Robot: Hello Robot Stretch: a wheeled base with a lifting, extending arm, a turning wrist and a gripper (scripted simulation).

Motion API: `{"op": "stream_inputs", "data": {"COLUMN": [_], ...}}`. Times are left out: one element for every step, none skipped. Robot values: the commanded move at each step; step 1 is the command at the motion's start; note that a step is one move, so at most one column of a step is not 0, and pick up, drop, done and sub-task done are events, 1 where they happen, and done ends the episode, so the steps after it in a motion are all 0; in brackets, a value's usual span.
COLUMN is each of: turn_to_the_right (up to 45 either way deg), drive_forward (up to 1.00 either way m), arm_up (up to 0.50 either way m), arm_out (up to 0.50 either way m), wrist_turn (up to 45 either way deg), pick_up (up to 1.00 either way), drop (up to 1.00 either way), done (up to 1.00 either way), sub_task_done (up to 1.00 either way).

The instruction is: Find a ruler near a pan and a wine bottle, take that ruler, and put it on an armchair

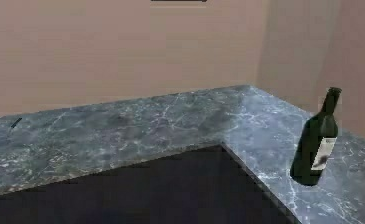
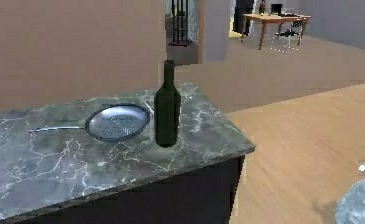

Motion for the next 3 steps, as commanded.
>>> {"op": "stream_inputs", "data": {"turn_to_the_right": [-45.0,-45.0,-21.0], "drive_forward": [0.0,0.0,0.0], "arm_up": [0.0,0.0,0.0], "arm_out": [0.0,0.0,0.0], "wrist_turn": [0.0,0.0,0.0], "pick_up": [0.0,0.0,0.0], "drop": [0.0,0.0,0.0], "done": [0.0,0.0,0.0], "sub_task_done": [0.0,0.0,0.0]}}
